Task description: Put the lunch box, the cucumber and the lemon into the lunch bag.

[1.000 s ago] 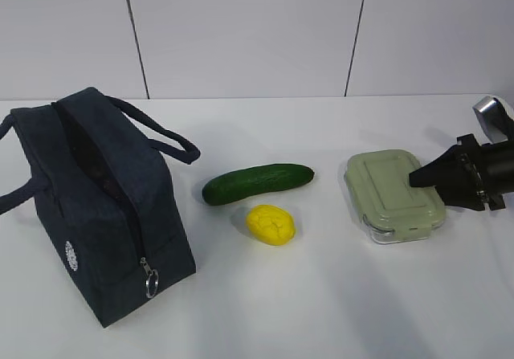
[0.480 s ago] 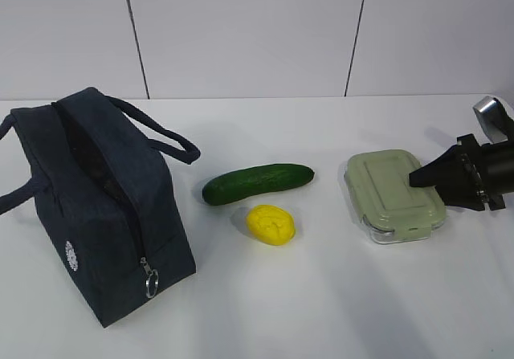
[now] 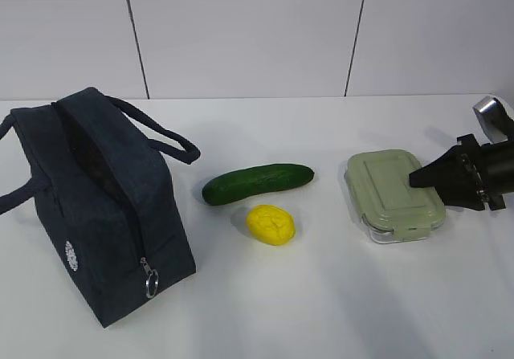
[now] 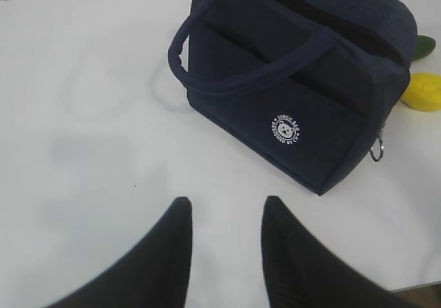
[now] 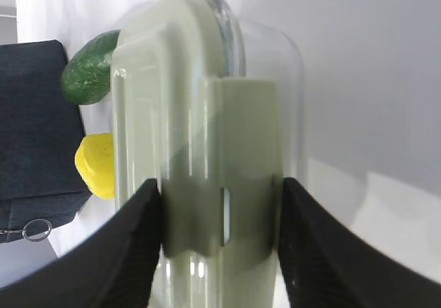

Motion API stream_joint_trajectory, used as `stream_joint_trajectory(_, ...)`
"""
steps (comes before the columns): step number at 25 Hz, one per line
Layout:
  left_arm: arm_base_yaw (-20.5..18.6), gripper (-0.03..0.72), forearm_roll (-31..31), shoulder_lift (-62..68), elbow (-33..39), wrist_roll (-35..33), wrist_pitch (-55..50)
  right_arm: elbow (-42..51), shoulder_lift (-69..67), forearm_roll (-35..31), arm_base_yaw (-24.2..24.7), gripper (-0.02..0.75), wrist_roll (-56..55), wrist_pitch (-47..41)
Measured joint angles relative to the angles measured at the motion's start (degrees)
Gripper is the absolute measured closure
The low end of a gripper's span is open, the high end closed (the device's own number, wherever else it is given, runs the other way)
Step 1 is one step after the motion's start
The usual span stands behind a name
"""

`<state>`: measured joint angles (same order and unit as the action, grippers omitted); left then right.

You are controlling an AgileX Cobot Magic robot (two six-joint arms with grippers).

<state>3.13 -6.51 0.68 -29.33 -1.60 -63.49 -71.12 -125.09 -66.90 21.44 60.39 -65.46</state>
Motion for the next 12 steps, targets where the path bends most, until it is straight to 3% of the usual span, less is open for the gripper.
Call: stream_joint_trajectory(12,0.0,0.445,0.0,0.0,0.0,0.0,0.0,0.0,0.0,0.0,0.0,0.375,-2.2,0.0)
